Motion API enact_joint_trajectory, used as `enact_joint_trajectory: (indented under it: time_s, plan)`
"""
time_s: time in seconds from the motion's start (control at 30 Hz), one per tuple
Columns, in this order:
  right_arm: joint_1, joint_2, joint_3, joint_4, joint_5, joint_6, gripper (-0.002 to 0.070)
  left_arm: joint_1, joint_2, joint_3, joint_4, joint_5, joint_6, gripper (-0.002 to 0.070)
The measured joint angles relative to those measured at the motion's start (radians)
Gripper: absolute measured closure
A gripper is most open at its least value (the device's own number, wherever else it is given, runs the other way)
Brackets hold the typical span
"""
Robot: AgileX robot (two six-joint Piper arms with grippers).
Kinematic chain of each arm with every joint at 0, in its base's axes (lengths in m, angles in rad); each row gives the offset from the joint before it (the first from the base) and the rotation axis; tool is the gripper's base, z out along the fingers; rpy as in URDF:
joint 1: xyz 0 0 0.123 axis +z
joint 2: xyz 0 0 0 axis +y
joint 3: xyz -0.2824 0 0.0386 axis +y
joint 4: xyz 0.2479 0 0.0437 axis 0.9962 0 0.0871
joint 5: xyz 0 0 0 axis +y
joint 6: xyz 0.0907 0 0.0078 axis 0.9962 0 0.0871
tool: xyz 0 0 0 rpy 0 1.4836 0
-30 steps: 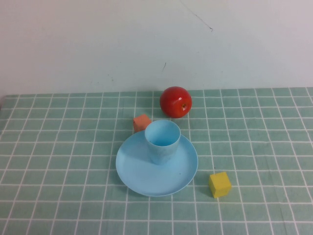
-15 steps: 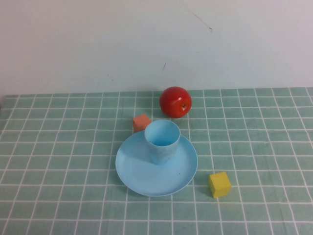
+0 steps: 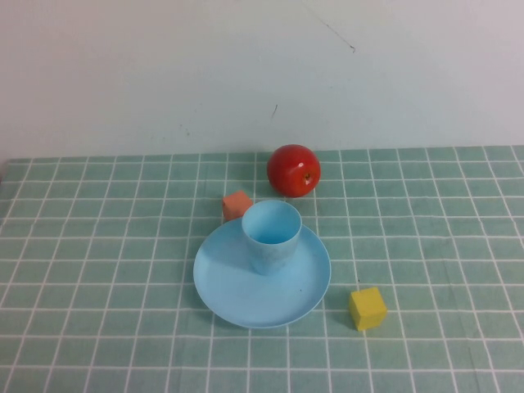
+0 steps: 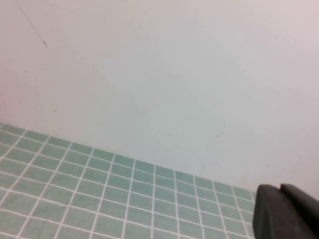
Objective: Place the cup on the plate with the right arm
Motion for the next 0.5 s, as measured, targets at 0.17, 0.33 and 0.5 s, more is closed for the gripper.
enact_joint_trajectory:
  time_s: [0.17, 0.33, 0.5]
  plan:
    - [-0.051, -0.004, 0.022, -0.028, -0.017, 0.0, 0.0673, 0.0, 0.0, 0.0, 0.0, 0.0, 0.0, 0.0678]
    - [-0.081, -0.004, 0.16, -0.03, -0.08, 0.004, 0.0673, 0.0, 0.0, 0.0, 0.0, 0.0, 0.0, 0.0678]
    - [-0.081, -0.004, 0.326, -0.03, -0.128, 0.005, 0.0673, 0.0, 0.0, 0.0, 0.0, 0.0, 0.0, 0.0678]
